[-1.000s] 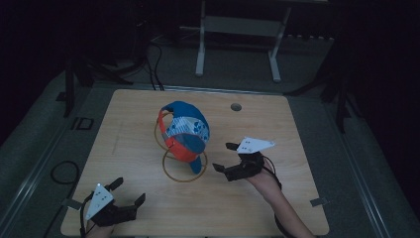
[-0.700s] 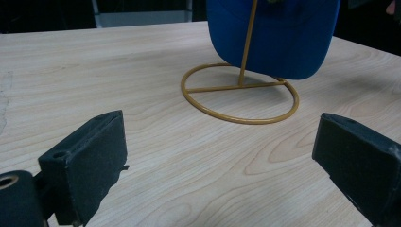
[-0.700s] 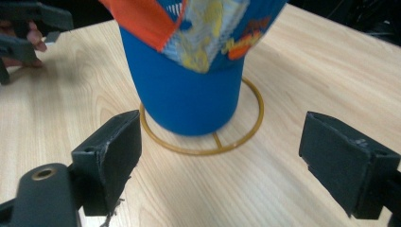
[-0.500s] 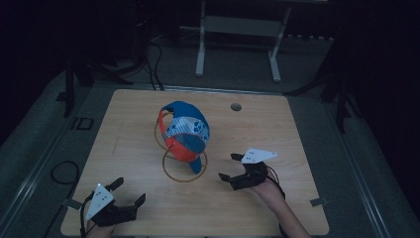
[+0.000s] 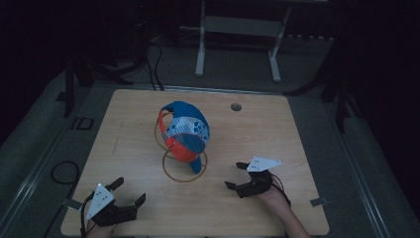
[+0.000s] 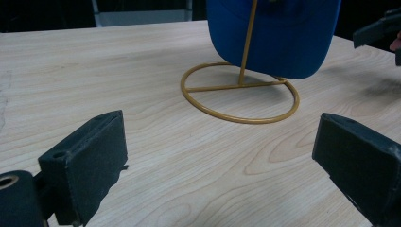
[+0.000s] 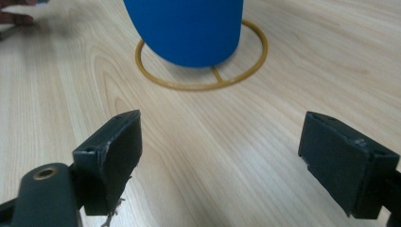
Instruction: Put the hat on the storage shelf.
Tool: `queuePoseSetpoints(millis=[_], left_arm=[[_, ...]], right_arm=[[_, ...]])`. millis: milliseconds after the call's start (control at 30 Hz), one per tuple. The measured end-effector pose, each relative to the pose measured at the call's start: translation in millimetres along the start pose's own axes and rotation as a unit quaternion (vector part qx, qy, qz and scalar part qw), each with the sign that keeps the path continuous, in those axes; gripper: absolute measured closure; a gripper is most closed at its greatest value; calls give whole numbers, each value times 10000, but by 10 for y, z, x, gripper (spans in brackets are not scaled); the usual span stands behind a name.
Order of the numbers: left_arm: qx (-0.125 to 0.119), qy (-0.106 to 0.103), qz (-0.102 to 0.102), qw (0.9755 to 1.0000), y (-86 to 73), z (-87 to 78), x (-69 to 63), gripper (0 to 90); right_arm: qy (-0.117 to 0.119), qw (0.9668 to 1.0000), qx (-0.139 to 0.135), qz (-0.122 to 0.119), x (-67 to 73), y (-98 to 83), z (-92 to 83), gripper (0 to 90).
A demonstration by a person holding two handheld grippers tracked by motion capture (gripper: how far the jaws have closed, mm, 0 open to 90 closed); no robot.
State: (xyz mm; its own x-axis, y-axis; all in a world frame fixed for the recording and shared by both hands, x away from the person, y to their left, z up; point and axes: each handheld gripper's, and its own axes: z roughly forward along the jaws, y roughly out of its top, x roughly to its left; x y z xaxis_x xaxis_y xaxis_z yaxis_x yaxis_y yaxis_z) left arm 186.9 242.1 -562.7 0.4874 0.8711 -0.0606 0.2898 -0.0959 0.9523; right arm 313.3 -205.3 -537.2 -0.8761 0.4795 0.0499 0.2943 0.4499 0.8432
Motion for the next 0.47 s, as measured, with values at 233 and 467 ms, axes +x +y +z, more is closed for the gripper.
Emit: queuePoseSetpoints(millis=[233,467], left_arm=[[-1,-2,7,10000,-1,3,-1,42],[24,-14,23,10000,-6,9,-9,42]], right_arm=[[-47,9999,66,70,-30,-137,-38,142],[-143,9998,56,139,-59,-195,-60,142]])
